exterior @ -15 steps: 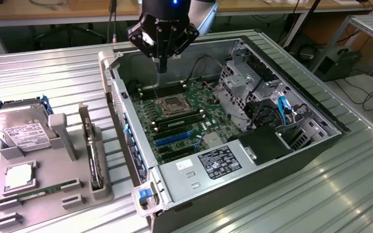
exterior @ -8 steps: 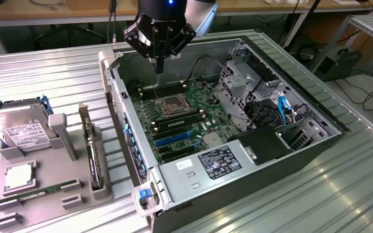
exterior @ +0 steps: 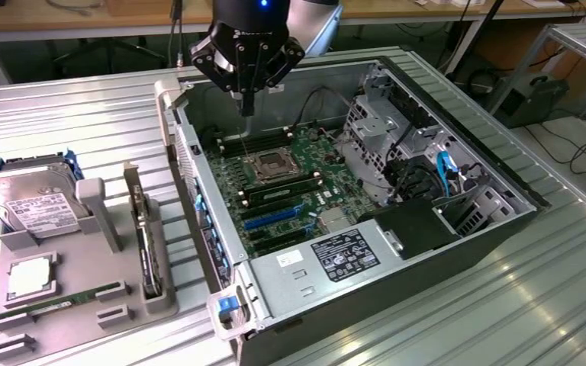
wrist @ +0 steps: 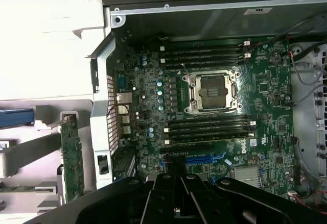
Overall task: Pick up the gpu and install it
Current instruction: 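Reach for the gpu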
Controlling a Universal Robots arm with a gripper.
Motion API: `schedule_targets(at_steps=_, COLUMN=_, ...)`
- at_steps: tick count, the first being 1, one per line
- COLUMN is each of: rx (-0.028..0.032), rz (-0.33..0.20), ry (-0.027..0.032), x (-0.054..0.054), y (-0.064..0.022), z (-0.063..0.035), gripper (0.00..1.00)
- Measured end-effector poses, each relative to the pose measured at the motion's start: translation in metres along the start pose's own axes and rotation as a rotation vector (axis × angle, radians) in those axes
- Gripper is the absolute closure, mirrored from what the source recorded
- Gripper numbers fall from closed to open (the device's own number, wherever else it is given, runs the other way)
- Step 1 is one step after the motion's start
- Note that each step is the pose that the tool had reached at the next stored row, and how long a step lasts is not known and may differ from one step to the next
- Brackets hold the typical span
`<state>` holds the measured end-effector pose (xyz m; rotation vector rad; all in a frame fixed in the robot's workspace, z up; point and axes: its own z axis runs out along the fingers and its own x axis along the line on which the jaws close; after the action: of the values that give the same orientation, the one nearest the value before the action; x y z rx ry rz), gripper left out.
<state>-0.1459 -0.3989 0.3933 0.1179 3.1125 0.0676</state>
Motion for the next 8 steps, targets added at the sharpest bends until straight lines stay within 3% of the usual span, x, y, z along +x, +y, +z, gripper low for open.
schedule_targets(at_steps=8, rx=0.0000, rz=0.000, ry=0.0000, x=0.0025, y=-0.0002, z=0.0000, gripper=0.89)
